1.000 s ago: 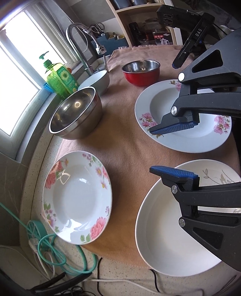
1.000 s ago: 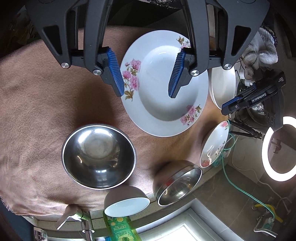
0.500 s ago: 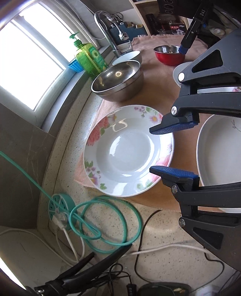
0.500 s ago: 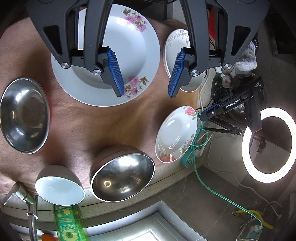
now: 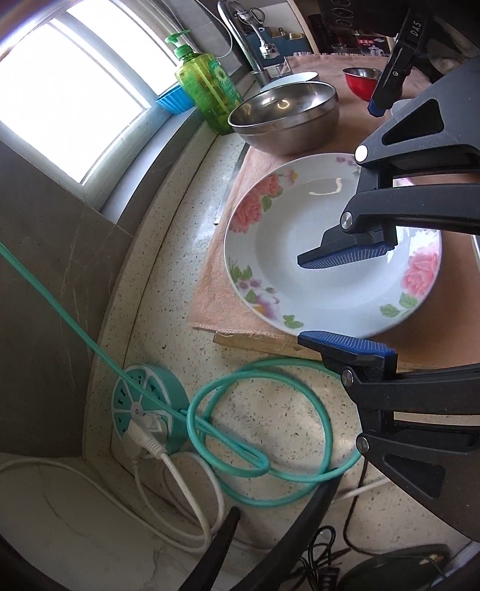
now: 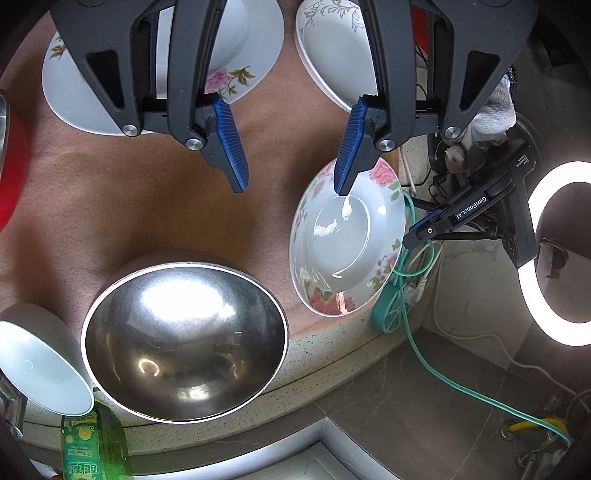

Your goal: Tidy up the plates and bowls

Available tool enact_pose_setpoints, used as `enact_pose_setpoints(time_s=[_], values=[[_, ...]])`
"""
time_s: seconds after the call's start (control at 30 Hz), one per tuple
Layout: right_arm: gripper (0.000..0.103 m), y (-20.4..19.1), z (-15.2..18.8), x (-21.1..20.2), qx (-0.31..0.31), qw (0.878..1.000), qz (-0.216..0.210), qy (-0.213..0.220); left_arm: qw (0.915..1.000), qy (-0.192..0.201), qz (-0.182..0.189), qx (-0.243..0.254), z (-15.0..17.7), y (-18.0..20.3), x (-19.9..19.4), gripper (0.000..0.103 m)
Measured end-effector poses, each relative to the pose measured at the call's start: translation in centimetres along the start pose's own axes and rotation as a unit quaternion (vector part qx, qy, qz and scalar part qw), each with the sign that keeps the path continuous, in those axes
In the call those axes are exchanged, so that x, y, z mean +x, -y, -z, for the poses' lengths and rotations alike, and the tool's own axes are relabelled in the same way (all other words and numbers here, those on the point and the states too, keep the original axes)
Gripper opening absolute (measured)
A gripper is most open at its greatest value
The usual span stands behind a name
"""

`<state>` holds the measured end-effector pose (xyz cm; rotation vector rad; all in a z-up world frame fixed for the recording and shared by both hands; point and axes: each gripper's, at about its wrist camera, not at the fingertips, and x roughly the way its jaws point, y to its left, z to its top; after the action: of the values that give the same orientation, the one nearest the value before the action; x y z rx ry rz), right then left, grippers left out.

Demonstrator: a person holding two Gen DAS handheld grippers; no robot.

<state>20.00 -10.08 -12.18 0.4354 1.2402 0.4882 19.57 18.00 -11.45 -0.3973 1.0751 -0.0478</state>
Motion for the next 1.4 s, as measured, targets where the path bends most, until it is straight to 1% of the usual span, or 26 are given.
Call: enact_pose_setpoints(time_s=[0.03,0.1,0.17,0.23,0.53,0.67,0.73,0.77,0.9,1.13,1.4], values=[[0.045,0.1,-0.2,0.3,0.003,1.000,-0.001,-0.003,1.0000,0.000,-0.005,0.001,-0.2,-0.2,0.2,0.033],[0.039,0.4,-0.6,1.1,0.007,1.000,-0.003,-0.010,1.0000,-0.003,-0.007,-0.002,-0.5,-0.5,0.6,0.033],[0.037,0.6,-0.9,1.6,0.006,1.000,-0.003,-0.014,1.0000,-0.007,-0.003,-0.005,-0.8,-0.8,1.0,0.033],[0.033,0.8,-1.0,1.9,0.006,1.000,-0.004,-0.017,0.9999,-0.013,-0.001,-0.003,-1.0,-1.0,1.4,0.033],[0.023,0.2,-1.4,3.5,-0.002,1.000,-0.003,-0.029,0.9995,-0.028,0.009,-0.013,-1.3,-1.3,2.6,0.032],[0.021,0.2,-1.8,4.4,0.002,0.999,0.002,-0.034,0.9995,-0.030,0.008,-0.010,-1.2,-1.4,2.8,0.024],[0.018,0.1,-2.0,4.8,0.000,0.999,0.005,-0.036,0.9994,-0.031,0.010,-0.010,-1.1,-1.5,2.9,0.021],[0.016,0.0,-2.0,5.0,-0.002,0.999,0.006,-0.037,0.9994,-0.031,0.012,-0.009,-1.1,-1.5,2.9,0.017],[0.010,-0.4,-2.0,5.1,-0.017,0.999,0.011,-0.037,0.9995,-0.030,0.013,-0.003,-1.2,-1.4,3.0,0.017],[0.010,-0.9,-2.0,4.7,-0.033,0.998,0.027,-0.036,0.9995,-0.029,0.013,-0.003,-0.9,-1.2,2.8,0.017],[0.010,-0.9,-1.6,3.9,-0.041,0.998,0.031,-0.034,0.9994,-0.031,0.014,-0.001,0.1,-0.4,2.3,0.017]])
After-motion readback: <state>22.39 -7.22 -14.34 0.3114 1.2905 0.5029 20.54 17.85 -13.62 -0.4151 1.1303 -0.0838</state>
